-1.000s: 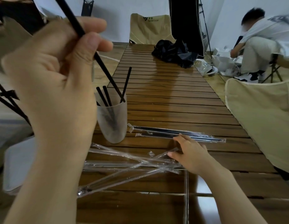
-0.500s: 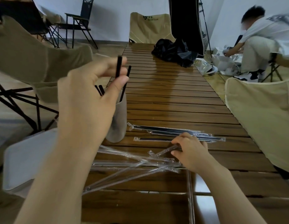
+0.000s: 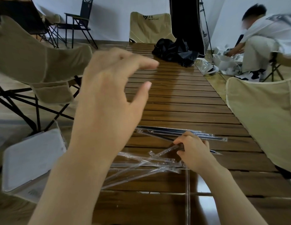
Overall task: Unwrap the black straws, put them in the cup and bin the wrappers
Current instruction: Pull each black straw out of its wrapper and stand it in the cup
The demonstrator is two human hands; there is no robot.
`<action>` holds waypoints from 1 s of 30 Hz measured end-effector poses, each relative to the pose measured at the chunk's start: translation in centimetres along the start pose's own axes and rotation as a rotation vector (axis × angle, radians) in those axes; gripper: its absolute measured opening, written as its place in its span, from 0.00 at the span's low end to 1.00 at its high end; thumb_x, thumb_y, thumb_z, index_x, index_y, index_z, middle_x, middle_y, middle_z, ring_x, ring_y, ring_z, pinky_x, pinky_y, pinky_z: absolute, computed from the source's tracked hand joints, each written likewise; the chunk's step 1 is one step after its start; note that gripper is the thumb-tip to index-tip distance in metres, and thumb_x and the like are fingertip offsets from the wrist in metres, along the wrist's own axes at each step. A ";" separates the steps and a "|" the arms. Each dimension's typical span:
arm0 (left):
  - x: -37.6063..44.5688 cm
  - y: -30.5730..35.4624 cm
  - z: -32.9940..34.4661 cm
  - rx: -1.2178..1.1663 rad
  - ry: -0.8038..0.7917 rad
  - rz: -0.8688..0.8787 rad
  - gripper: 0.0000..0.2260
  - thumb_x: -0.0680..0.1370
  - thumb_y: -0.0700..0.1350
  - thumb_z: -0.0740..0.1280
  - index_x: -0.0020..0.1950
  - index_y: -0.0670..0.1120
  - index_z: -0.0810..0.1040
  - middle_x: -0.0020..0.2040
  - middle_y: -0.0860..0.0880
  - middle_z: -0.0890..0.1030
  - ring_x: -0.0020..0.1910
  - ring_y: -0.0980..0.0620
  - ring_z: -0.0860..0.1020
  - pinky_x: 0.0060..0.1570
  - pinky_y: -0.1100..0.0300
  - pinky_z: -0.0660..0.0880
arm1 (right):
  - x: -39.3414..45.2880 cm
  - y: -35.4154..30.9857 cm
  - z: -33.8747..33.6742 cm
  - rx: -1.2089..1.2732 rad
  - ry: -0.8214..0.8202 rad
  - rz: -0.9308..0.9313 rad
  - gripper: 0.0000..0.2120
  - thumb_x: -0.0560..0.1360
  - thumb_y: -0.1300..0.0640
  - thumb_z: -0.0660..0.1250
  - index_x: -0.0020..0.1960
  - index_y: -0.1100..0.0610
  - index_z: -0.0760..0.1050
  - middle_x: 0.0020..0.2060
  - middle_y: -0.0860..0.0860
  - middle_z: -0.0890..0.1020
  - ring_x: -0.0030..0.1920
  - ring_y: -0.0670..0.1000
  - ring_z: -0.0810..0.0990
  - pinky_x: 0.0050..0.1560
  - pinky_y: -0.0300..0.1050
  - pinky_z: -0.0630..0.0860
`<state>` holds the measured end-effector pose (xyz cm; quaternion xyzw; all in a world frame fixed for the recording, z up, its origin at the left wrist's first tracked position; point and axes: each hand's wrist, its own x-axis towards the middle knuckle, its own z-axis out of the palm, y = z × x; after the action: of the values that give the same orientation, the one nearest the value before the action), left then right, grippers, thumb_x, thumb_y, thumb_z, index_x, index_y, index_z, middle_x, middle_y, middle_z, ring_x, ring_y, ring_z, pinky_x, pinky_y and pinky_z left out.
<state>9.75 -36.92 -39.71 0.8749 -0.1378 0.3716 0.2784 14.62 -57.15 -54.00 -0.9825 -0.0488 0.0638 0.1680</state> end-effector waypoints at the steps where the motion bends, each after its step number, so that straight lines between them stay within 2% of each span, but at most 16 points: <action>1: 0.0 0.4 0.1 -0.027 -0.060 0.040 0.14 0.76 0.47 0.68 0.62 0.54 0.77 0.54 0.58 0.77 0.58 0.58 0.73 0.60 0.59 0.68 | 0.1 0.0 0.0 0.004 0.008 0.003 0.14 0.76 0.59 0.65 0.59 0.45 0.76 0.55 0.45 0.71 0.60 0.49 0.70 0.67 0.55 0.60; 3: 0.0 1.3 0.3 -0.106 -0.283 0.083 0.13 0.75 0.48 0.65 0.59 0.56 0.78 0.50 0.61 0.79 0.53 0.63 0.76 0.58 0.62 0.72 | 0.1 -0.1 0.1 0.003 0.018 0.011 0.14 0.76 0.60 0.65 0.58 0.45 0.76 0.54 0.45 0.71 0.59 0.49 0.72 0.67 0.55 0.61; 6: -1.0 2.6 2.1 -0.112 -0.823 -0.002 0.07 0.76 0.51 0.66 0.53 0.58 0.79 0.47 0.60 0.79 0.48 0.64 0.77 0.53 0.67 0.74 | 0.1 -0.2 0.1 -0.004 0.028 0.016 0.13 0.75 0.60 0.65 0.54 0.45 0.76 0.53 0.46 0.71 0.58 0.50 0.72 0.64 0.56 0.62; 9: -3.9 3.3 5.9 -0.036 -1.258 -0.142 0.11 0.75 0.52 0.71 0.54 0.51 0.81 0.50 0.52 0.81 0.50 0.55 0.79 0.54 0.54 0.78 | 0.2 0.0 0.1 -0.009 0.027 -0.001 0.10 0.73 0.59 0.66 0.47 0.43 0.76 0.48 0.45 0.71 0.55 0.48 0.71 0.59 0.54 0.64; 11: -5.6 3.8 8.1 -0.025 -1.389 -0.185 0.15 0.75 0.51 0.71 0.58 0.46 0.80 0.53 0.47 0.81 0.53 0.49 0.79 0.56 0.50 0.78 | 0.3 0.1 -0.1 0.000 0.006 0.029 0.12 0.74 0.60 0.66 0.49 0.43 0.78 0.48 0.45 0.70 0.53 0.47 0.70 0.62 0.55 0.66; 14: -7.1 4.4 10.2 0.163 -1.384 -0.140 0.24 0.75 0.53 0.71 0.64 0.42 0.73 0.59 0.42 0.77 0.58 0.42 0.77 0.56 0.48 0.73 | 0.4 0.3 -0.3 -0.014 0.000 0.075 0.14 0.74 0.62 0.65 0.52 0.43 0.78 0.49 0.45 0.69 0.53 0.48 0.71 0.62 0.54 0.69; 16: -7.9 4.7 11.4 0.289 -1.383 -0.166 0.27 0.75 0.53 0.70 0.69 0.41 0.69 0.63 0.40 0.75 0.63 0.40 0.74 0.60 0.46 0.70 | 0.4 0.4 -0.4 0.023 0.018 0.090 0.16 0.74 0.63 0.65 0.52 0.43 0.79 0.49 0.44 0.69 0.55 0.49 0.73 0.60 0.55 0.72; 19: -8.9 4.6 12.4 0.304 -1.359 -0.285 0.28 0.77 0.49 0.69 0.73 0.41 0.62 0.68 0.40 0.72 0.66 0.40 0.72 0.65 0.44 0.67 | 0.2 0.6 -0.6 0.073 0.016 0.096 0.16 0.73 0.64 0.66 0.52 0.43 0.80 0.50 0.44 0.70 0.56 0.50 0.75 0.59 0.56 0.74; 21: -9.1 4.3 12.3 0.296 -1.336 -0.315 0.31 0.75 0.49 0.71 0.74 0.43 0.61 0.68 0.40 0.71 0.65 0.40 0.72 0.62 0.45 0.69 | 0.2 0.7 -0.6 0.069 0.001 0.095 0.16 0.73 0.64 0.66 0.52 0.43 0.79 0.52 0.45 0.72 0.56 0.51 0.75 0.59 0.55 0.74; 23: -9.0 3.9 12.2 0.285 -1.287 -0.320 0.25 0.76 0.45 0.70 0.70 0.44 0.65 0.63 0.42 0.75 0.61 0.41 0.75 0.56 0.47 0.72 | 0.3 0.7 -0.6 0.060 -0.010 0.103 0.17 0.73 0.65 0.66 0.52 0.43 0.78 0.55 0.47 0.75 0.57 0.51 0.75 0.59 0.55 0.74; 26: -9.0 3.4 12.0 0.265 -1.234 -0.320 0.18 0.77 0.42 0.69 0.65 0.46 0.69 0.58 0.43 0.78 0.57 0.43 0.77 0.54 0.49 0.74 | 0.4 0.8 -0.6 0.036 -0.027 0.112 0.17 0.74 0.66 0.65 0.51 0.44 0.78 0.55 0.48 0.76 0.57 0.52 0.76 0.60 0.55 0.74; 30: -9.0 3.0 11.7 0.251 -1.198 -0.298 0.17 0.77 0.39 0.67 0.64 0.46 0.69 0.58 0.43 0.78 0.56 0.44 0.77 0.53 0.50 0.75 | 1.0 1.1 -0.7 0.009 -0.058 0.123 0.19 0.73 0.67 0.64 0.36 0.42 0.74 0.46 0.47 0.78 0.47 0.50 0.78 0.58 0.54 0.75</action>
<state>8.90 -45.93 -51.71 0.9670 -0.1019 -0.2122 0.0970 15.82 -58.31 -53.82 -0.9806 0.0071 0.1028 0.1667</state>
